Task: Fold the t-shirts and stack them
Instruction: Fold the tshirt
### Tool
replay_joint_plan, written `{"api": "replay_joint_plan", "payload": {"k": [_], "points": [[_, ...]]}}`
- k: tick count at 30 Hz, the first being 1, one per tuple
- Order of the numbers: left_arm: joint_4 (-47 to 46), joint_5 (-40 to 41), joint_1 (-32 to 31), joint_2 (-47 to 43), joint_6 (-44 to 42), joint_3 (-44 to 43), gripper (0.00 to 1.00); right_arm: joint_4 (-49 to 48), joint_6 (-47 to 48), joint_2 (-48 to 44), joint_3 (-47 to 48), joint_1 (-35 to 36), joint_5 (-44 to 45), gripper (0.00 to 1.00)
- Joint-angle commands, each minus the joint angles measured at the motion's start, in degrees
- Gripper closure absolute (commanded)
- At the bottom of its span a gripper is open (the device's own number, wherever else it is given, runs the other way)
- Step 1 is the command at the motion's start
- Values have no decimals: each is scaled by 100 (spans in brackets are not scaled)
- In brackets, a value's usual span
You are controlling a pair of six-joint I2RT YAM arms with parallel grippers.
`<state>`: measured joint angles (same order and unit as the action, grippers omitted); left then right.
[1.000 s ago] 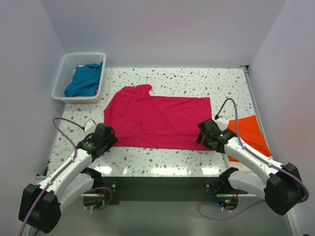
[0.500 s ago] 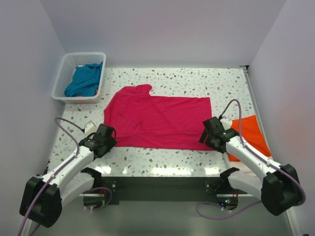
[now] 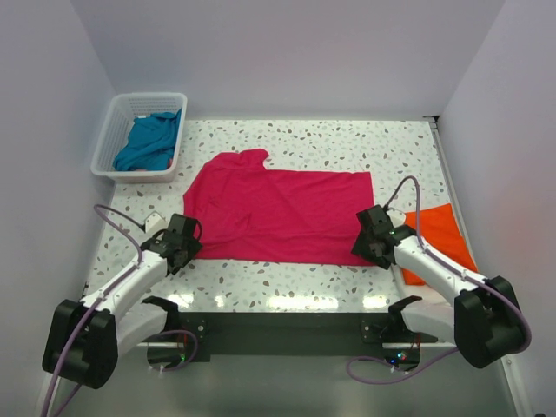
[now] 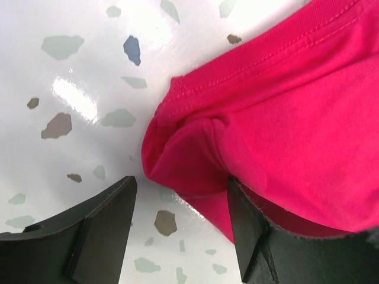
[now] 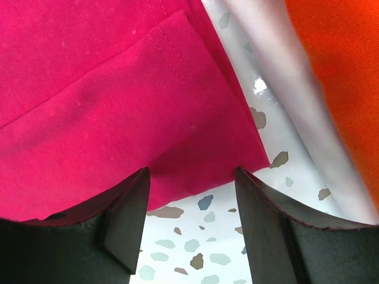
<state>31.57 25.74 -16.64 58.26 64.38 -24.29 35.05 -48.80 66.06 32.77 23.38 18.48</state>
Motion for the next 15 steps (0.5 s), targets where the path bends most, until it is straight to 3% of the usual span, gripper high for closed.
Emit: {"api": "replay_joint_plan", "payload": {"k": [1,6,10,12,15], "points": [[-379,72,188,194,-206,-58,32,-209,-25,65,-43,-52,-11,37],[-635,45,328,414,-277,21,34,-375,-60,126,-175,-53,-108,38],[-784,45,372,537,-347,30,42,-490,-34,328,-192,-70,-178,42],[-819,19,390,572,-391,39,53,-569,-16,398,-210,-79,-213,47],[-872,-42,425,599,-444,39,71,-622,-7,425,-219,-88,-274,61]]}}
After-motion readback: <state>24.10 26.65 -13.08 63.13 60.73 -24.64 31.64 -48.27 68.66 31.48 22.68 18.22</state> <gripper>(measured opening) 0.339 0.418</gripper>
